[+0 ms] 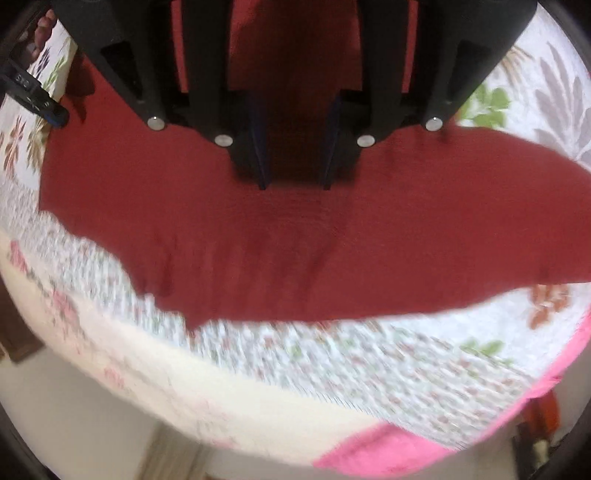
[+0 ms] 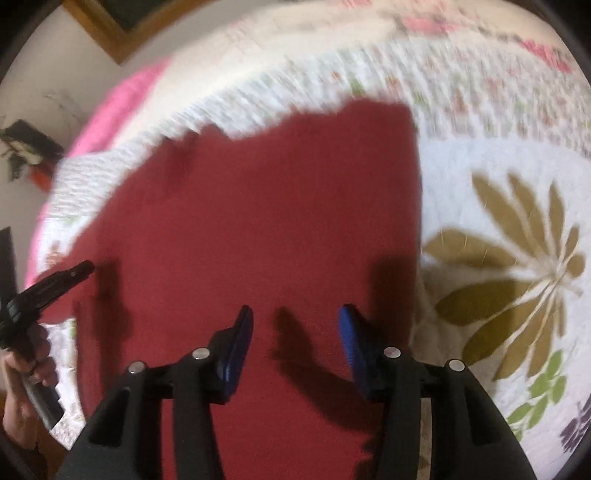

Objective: Fold small clothes

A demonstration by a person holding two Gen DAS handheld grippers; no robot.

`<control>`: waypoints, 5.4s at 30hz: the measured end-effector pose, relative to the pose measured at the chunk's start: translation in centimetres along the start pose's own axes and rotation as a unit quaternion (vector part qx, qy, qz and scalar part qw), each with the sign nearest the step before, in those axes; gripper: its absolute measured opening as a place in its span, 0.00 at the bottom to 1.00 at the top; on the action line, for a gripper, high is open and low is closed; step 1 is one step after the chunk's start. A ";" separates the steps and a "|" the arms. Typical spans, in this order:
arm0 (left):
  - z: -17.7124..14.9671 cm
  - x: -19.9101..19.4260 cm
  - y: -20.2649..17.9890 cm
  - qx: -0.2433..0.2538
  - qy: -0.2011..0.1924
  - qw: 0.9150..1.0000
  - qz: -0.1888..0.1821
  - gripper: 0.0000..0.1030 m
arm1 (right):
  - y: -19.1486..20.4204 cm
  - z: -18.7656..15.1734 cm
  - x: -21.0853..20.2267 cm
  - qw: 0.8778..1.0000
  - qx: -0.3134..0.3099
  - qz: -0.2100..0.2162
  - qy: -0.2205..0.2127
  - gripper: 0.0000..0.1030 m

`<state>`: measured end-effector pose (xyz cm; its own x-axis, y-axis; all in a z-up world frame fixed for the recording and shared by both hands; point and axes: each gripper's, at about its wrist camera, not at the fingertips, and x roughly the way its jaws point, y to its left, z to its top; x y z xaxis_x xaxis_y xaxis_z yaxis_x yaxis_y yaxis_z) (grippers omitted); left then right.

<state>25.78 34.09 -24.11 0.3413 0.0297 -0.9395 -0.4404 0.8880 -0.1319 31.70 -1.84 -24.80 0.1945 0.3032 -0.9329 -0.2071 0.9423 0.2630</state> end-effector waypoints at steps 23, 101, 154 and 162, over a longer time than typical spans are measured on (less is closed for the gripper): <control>-1.6 -11.9 30.0 -0.122 -0.010 0.984 0.129 0.70 | 17.6 0.9 0.8 0.997 -0.078 0.000 0.011 0.85; 1.4 -5.1 8.4 0.101 -0.010 0.982 -0.161 0.47 | 9.7 1.8 0.1 0.999 -0.036 0.015 -0.010 0.85; 5.3 -0.6 8.6 0.068 0.006 0.998 0.005 0.51 | 5.0 4.5 -1.7 0.998 -0.006 0.066 -0.015 0.06; 5.7 -1.2 8.1 0.074 -0.001 0.997 0.014 0.52 | 4.9 2.7 1.4 1.000 -0.015 0.007 0.016 0.24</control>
<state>26.55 43.89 -22.20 0.3322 0.0563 -0.9415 -0.3218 0.9451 -0.0570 33.54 3.62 -24.15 0.1601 0.3110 -0.9368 -0.2383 0.9332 0.2690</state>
